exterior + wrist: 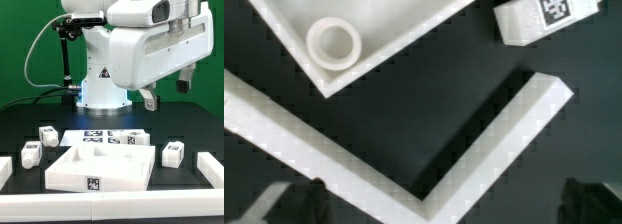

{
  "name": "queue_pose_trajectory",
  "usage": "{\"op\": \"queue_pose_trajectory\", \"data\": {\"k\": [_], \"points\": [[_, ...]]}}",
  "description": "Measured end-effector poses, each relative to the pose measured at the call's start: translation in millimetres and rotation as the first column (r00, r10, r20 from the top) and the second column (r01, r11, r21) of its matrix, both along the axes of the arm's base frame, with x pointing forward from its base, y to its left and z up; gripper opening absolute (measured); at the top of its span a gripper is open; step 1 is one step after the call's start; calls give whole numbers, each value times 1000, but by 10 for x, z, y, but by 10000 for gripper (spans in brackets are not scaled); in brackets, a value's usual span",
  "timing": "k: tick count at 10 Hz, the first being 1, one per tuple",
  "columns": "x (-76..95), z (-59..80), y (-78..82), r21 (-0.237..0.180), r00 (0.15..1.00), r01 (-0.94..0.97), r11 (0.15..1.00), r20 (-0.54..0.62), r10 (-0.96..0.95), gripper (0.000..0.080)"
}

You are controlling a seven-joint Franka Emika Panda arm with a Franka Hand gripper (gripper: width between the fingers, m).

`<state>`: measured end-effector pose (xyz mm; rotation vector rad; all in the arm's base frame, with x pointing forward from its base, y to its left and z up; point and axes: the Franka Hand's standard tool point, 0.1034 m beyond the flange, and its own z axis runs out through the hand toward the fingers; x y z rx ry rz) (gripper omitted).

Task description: Assemble one leg

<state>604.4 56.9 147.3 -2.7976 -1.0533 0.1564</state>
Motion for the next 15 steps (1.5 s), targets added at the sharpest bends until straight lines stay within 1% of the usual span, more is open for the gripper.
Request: {"op": "queue_pose_trajectory", "data": {"k": [7,8,9,10,11,15], "points": [[-16,-21,-4,-1,1000,7,1000,-4,-7,649],[-49,-74,12,-11,990,141,990,0,-141,649],[-120,-138,61,-25,964,264,964,-29,-265,649],[-148,-188,178,-46,913,401,915,-52,-404,649],[-146,-198,207,-40,910,409,911,-59,-411,649],[-159,-213,199,-43,904,422,905,-58,-424,649]]}}
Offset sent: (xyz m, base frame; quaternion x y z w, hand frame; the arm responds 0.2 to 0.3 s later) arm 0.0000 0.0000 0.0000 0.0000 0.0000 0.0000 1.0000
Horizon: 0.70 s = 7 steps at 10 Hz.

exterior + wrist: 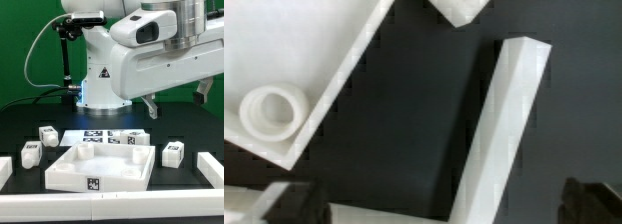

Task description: Assemble one leg

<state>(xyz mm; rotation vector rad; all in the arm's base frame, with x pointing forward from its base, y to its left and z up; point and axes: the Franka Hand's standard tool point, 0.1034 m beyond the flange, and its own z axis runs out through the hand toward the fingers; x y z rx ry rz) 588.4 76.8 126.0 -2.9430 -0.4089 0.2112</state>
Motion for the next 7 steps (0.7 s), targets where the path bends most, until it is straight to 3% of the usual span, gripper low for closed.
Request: {"op": "queue_pose_trajectory", "data": {"k": [1,3,5,7], "points": [[-136,-70,31,-22,996,91,996,10,-91,649],[-571,-282,186,-76,964,265,961,-16,-267,649],[-584,-448,204,-70,974,227,971,35,-225,649],[-591,-436,204,-71,974,228,971,29,-226,649]]}}
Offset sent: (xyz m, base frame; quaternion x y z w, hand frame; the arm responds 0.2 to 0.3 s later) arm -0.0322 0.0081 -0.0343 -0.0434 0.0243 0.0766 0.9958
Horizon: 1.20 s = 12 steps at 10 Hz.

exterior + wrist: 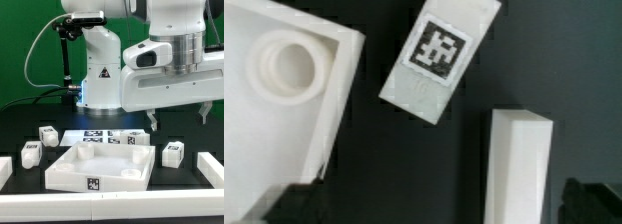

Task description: Assemble one leg

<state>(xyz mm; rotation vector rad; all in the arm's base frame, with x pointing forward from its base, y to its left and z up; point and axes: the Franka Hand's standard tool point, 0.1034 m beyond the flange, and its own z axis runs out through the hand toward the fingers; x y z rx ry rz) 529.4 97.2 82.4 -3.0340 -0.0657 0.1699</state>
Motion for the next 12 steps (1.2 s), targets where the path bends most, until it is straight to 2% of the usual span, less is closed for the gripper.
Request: {"op": "queue_pose_trajectory", "data": {"k": [2,4,5,6,7,9,10,11,12], "points": [[-23,-25,1,-2,1000,17,1000,1,-17,649],[-454,-301,45,-41,981,194,980,-15,-195,649],[-616,-461,205,-63,958,285,956,-26,-287,649],[-620,-568,272,-56,965,263,963,-8,-264,649],[-611,-664,244,-53,967,256,965,2,-257,649],[-567,-738,264,-53,970,244,968,-2,-245,649],[-570,-739,266,-52,970,242,969,-3,-242,608],[-572,-743,266,-52,970,241,969,-3,-241,471],[-573,-744,267,-52,970,241,969,-4,-241,471]]}}
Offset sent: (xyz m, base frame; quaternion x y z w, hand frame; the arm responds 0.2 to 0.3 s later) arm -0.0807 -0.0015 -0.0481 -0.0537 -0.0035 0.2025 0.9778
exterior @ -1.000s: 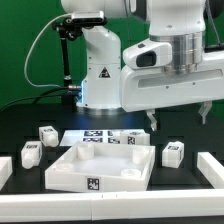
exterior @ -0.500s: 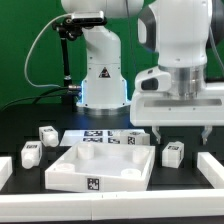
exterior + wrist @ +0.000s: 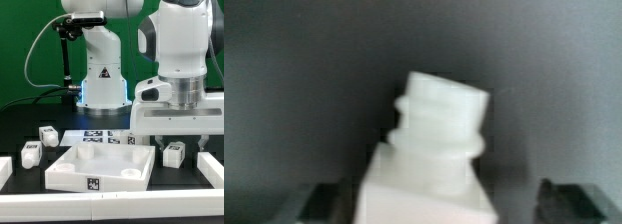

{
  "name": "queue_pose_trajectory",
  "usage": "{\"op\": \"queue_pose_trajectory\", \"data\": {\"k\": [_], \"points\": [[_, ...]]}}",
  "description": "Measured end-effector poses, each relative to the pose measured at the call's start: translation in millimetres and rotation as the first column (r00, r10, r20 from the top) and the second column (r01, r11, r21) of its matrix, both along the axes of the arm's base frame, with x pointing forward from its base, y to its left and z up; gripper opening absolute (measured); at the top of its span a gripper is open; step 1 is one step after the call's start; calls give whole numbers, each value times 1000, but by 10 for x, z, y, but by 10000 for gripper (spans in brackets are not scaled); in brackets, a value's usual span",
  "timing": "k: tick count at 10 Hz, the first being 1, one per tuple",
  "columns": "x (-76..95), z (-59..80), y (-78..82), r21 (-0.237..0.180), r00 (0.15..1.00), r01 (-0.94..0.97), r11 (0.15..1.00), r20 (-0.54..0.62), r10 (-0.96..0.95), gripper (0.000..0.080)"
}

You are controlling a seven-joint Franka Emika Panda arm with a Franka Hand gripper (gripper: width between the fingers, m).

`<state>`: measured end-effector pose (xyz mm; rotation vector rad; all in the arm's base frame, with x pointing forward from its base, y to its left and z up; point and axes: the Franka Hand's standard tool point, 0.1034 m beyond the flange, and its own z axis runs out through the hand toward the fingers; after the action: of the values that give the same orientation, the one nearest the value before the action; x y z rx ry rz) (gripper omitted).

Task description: Assemble one leg

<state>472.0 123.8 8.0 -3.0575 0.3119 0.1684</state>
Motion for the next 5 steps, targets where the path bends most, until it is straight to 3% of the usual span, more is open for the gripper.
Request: {"op": "queue_pose_trajectory", "data": {"k": [1,3,5], "points": [[-1,-1,0,0,1000,0,1000,0,0,335],[-37,3,21,-2,1000,17,1000,-2,-17,310],[-435,57,167,-7,999,50,999,-10,-50,310]]}}
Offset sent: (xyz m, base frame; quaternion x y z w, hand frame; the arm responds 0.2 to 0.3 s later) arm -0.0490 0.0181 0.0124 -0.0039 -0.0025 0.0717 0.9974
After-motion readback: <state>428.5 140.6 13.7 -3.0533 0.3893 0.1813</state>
